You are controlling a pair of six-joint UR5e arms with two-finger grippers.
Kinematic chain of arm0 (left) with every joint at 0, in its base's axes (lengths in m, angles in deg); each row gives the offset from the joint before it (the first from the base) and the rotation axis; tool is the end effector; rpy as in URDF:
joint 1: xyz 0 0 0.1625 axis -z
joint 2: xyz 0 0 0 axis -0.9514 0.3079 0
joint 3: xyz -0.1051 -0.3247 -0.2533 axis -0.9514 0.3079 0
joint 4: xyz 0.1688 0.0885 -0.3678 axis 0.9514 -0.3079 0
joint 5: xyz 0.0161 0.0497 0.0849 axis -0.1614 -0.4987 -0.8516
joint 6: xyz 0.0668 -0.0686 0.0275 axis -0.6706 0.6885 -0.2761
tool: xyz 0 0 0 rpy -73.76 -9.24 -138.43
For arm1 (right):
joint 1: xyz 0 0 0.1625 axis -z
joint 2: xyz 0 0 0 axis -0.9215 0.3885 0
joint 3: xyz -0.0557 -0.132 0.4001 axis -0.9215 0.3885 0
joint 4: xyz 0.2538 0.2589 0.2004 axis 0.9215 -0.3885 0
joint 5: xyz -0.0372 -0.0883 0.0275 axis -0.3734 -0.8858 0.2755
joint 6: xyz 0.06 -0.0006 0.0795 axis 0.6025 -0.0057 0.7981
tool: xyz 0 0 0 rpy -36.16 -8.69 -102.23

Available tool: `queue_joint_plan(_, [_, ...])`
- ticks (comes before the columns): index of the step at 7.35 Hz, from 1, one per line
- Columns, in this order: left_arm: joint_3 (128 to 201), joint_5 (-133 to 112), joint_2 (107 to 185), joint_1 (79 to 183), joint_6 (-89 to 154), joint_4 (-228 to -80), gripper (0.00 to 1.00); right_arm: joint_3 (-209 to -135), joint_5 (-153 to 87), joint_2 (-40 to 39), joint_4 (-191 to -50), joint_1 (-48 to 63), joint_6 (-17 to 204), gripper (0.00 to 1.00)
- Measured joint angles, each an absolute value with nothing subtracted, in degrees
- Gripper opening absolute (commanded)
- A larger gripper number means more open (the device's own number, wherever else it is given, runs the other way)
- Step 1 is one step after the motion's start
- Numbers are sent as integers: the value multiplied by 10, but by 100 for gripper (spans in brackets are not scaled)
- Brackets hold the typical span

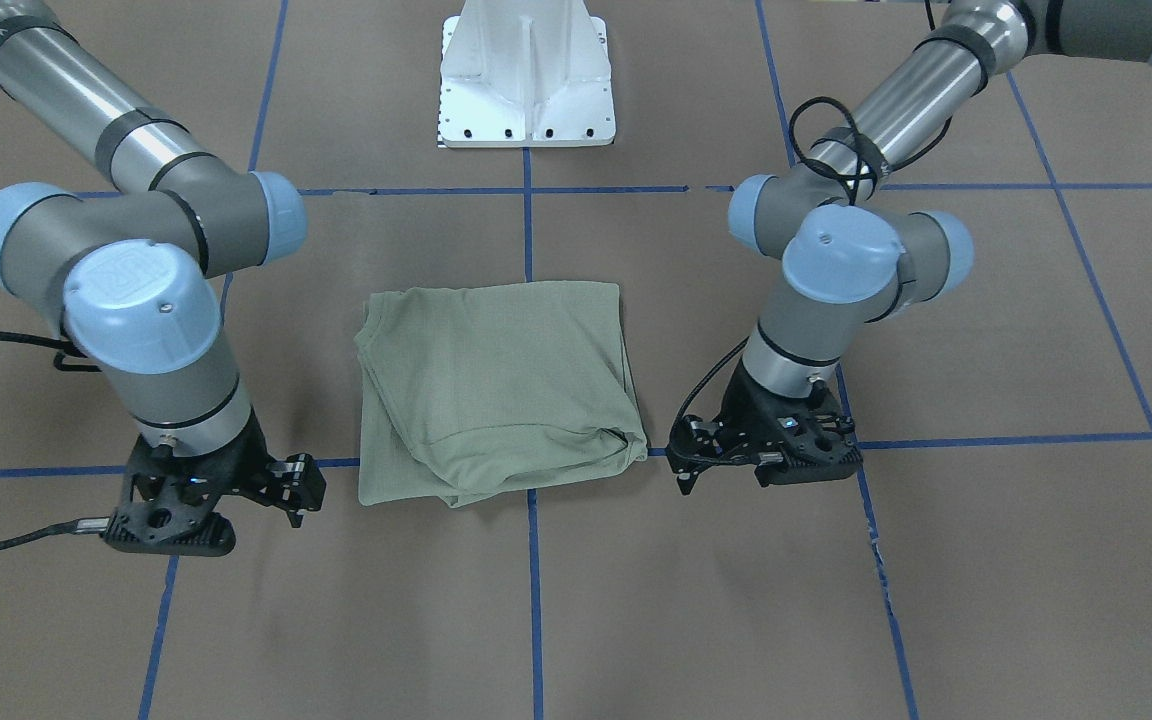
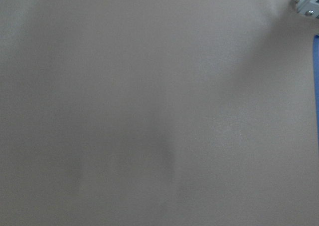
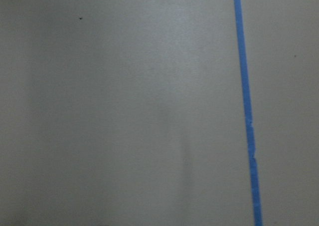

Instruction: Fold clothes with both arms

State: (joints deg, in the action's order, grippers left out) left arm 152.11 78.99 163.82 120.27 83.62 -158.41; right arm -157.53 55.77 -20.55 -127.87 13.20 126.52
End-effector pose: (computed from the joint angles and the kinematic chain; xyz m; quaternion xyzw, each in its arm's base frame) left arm 0.4227 -0.6199 0.3009 0.1447 0.4661 -0.0965 0.8674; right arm -0.3654 -0.6651 0.3182 0.0895 -0.3291 0.0519 0.9386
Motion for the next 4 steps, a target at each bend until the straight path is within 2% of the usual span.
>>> queue_joint_plan(4, [1753, 875, 1484, 1316, 517, -1401, 100, -1622, 719, -42, -1281, -65, 899, 100])
